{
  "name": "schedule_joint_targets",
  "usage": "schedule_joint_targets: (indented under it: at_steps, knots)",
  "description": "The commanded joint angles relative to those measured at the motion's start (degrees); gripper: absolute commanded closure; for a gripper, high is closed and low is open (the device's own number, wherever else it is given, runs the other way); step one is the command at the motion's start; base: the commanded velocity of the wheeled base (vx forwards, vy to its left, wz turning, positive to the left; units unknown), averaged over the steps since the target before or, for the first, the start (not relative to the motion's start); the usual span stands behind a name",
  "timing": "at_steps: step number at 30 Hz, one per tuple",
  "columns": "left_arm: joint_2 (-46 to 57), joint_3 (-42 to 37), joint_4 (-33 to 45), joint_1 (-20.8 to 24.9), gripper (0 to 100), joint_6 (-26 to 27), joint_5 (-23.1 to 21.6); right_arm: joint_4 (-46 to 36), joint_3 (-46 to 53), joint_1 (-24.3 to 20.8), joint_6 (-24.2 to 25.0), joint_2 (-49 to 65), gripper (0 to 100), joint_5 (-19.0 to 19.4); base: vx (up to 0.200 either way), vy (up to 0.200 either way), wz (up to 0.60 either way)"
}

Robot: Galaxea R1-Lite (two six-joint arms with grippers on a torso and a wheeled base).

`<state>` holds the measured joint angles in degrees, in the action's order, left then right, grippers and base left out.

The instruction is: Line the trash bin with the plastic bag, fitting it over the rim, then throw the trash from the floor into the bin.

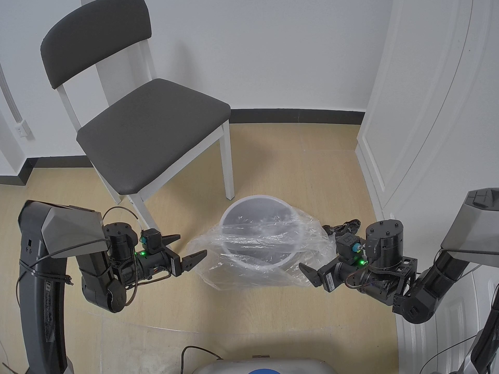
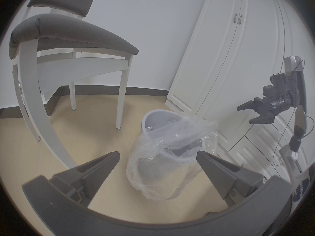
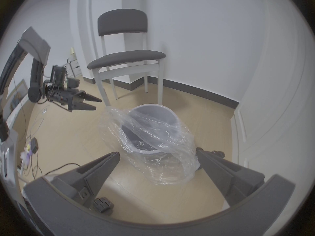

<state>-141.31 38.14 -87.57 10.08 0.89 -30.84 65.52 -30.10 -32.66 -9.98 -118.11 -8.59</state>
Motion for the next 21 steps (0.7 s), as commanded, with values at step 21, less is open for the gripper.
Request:
schedule_joint_targets:
  at_steps: [21]
  knots:
    - [9.3,-0.6,0.9,4.8,0,-5.7,8.2,-16.3,-16.1,-3.4,-9.6,-6.0,0,-2.8,0.0,0.0,0.0]
